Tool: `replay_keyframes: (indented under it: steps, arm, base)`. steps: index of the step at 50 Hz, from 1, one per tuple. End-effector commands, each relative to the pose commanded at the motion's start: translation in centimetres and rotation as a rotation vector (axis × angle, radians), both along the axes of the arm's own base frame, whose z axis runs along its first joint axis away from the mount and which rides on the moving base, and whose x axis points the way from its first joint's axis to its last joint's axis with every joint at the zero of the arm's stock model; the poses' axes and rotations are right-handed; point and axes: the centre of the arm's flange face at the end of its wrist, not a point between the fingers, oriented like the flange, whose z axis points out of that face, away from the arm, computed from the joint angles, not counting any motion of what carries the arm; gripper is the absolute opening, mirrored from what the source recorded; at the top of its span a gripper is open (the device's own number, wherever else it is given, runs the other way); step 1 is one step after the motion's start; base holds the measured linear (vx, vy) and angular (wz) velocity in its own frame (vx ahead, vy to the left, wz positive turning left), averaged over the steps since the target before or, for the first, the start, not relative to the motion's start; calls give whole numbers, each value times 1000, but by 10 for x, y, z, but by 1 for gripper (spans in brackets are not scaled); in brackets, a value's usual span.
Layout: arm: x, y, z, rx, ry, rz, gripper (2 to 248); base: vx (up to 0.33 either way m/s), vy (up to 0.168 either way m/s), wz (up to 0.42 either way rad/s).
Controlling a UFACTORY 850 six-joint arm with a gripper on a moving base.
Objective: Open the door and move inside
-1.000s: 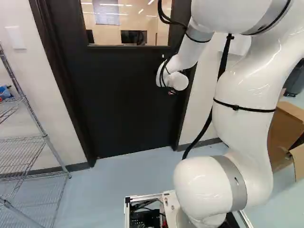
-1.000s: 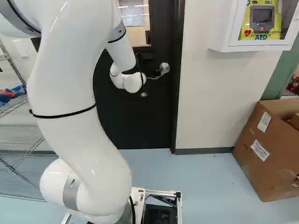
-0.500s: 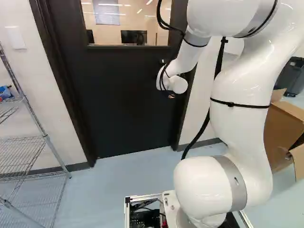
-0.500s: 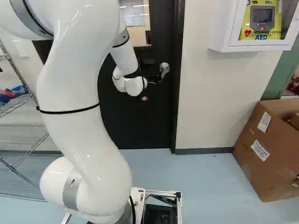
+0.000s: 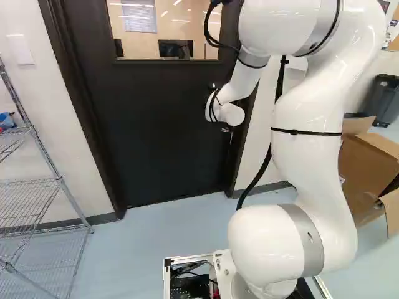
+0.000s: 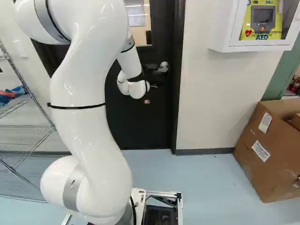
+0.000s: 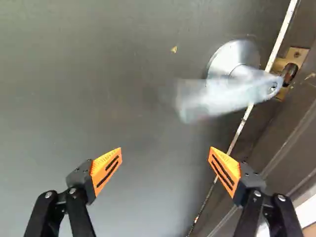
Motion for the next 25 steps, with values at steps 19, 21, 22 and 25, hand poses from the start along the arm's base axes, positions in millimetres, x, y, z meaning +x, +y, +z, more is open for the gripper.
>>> replay_keyframes:
  steps: [19,21,22,25]
  arm:
    - [17,-2,-15,9,12,-15,247]
    - [20,-2,-16,12,11,-20,247]
    - [21,-2,-16,13,10,-23,247]
    - [25,-3,-17,18,7,-32,247]
  base:
    - [0,0,0]
    - [0,0,0]
    - [0,0,0]
    - [0,0,0]
